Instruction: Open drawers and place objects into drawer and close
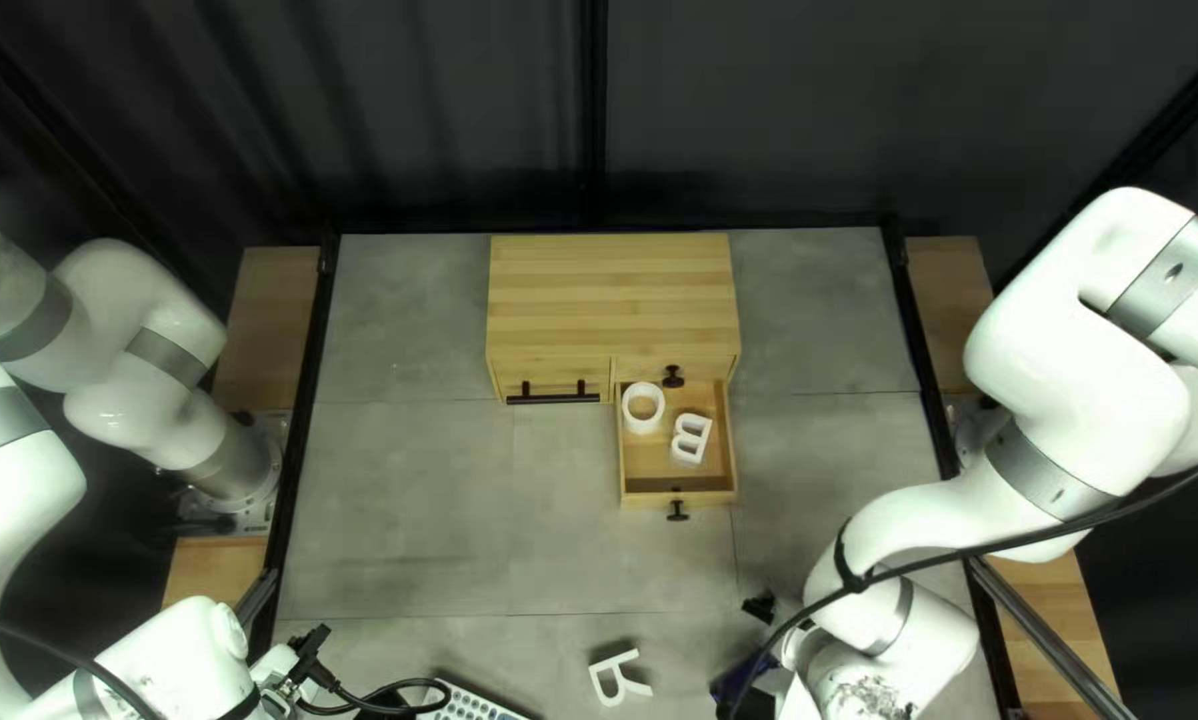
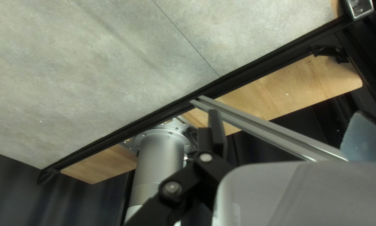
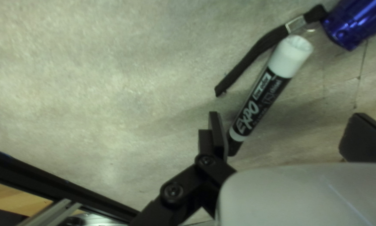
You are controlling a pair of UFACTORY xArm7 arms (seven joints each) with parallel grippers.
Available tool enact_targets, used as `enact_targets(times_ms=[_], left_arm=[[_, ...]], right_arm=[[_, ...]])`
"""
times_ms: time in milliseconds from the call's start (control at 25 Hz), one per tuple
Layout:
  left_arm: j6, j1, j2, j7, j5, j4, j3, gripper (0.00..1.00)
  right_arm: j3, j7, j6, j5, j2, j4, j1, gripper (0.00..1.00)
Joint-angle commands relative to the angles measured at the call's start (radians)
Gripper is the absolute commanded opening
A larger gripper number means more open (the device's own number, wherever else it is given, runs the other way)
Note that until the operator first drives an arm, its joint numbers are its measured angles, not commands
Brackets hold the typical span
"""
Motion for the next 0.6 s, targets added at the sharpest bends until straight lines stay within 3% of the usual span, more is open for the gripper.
enact_targets(times_ms=[40,80,320,360,440,480,600], left_arm=[[0.000,0.000,0.000,0.000,0.000,0.000,0.000,1.00],[0.000,0.000,0.000,0.000,0.000,0.000,0.000,1.00],[0.000,0.000,0.000,0.000,0.000,0.000,0.000,1.00],[0.000,0.000,0.000,0.000,0.000,0.000,0.000,1.00],[0.000,0.000,0.000,0.000,0.000,0.000,0.000,1.00],[0.000,0.000,0.000,0.000,0.000,0.000,0.000,1.00],[0.000,0.000,0.000,0.000,0.000,0.000,0.000,1.00]], right_arm=[[-0.002,0.001,-0.021,-0.004,-0.003,-0.013,-0.004,0.19],[-0.002,0.000,-0.023,-0.004,-0.004,-0.013,-0.005,0.12],[-0.001,-0.009,-0.053,-0.006,-0.008,-0.028,-0.011,0.13],[-0.001,-0.011,-0.060,-0.006,-0.009,-0.032,-0.012,0.20],[0.000,-0.016,-0.067,-0.004,-0.014,-0.037,-0.015,0.60],[0.001,-0.019,-0.070,-0.003,-0.019,-0.041,-0.016,0.64],[0.006,-0.034,-0.059,0.009,-0.046,-0.050,-0.021,0.56]])
